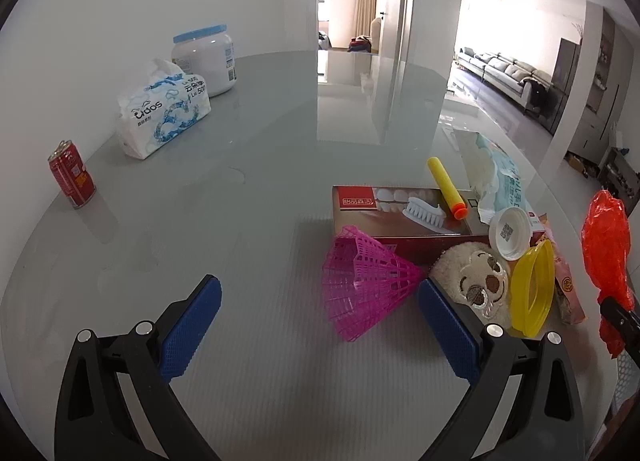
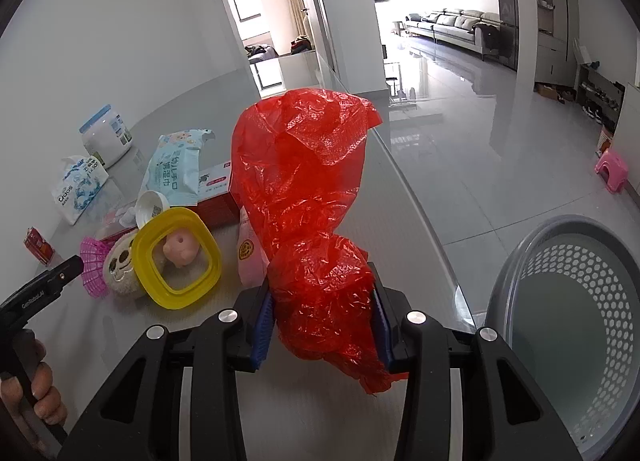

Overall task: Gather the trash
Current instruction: 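Grasp the pink shuttlecock with the left gripper while the right holds the red bag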

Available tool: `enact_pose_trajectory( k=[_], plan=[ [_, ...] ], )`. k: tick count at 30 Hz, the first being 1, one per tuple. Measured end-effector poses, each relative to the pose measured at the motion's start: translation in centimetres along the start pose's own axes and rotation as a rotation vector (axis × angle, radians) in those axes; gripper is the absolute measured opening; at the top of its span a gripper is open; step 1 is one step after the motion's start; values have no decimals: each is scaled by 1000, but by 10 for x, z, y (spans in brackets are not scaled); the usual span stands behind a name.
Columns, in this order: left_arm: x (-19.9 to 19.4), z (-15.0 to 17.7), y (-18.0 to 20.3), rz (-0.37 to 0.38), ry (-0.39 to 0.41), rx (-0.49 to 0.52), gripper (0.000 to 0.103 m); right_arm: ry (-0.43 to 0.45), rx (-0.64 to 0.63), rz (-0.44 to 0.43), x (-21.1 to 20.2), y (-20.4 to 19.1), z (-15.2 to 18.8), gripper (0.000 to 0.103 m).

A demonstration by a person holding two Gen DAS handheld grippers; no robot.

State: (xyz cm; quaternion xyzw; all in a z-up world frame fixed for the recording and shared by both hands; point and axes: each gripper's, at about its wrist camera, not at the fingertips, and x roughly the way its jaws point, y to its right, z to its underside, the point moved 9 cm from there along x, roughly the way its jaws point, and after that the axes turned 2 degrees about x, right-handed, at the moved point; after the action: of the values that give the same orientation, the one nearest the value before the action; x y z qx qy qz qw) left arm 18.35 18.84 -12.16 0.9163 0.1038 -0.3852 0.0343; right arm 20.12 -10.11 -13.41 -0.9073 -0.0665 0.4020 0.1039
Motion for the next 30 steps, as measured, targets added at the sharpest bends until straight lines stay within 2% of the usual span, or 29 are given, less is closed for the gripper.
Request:
enact_pose_trajectory(
  k=[4,6,8,15,17,18,21,23,26,30],
  plan=[
    [8,-3,3,5,-4,21,95,-9,3,0,0,4,6,40],
    [11,-5,4,20,-4,24,90,-12,1,0,3,1,6,40],
    [14,-4,6,40,-9,30,79,-14,-2,-2,3,1,7,40],
    [23,-1,13,118,-42,24,51,-18,-9,-7,7,-6,6,40],
    [24,0,15,149,-47,23,29,-20,-7,-8,6,-3,5,40],
    [24,1,17,174,-53,22,23,-22,-4,-9,6,-2,6,40],
    [21,1,21,192,-42,27,15,-26,0,-9,7,-3,5,40],
    [18,1,24,209,-35,30,7,-28,4,-9,7,-3,6,40],
    [9,1,28,204,-11,48,2,-30,3,-10,6,-3,7,40],
    [-4,3,29,182,13,55,2,-31,4,-10,4,-5,6,40]
  ],
)
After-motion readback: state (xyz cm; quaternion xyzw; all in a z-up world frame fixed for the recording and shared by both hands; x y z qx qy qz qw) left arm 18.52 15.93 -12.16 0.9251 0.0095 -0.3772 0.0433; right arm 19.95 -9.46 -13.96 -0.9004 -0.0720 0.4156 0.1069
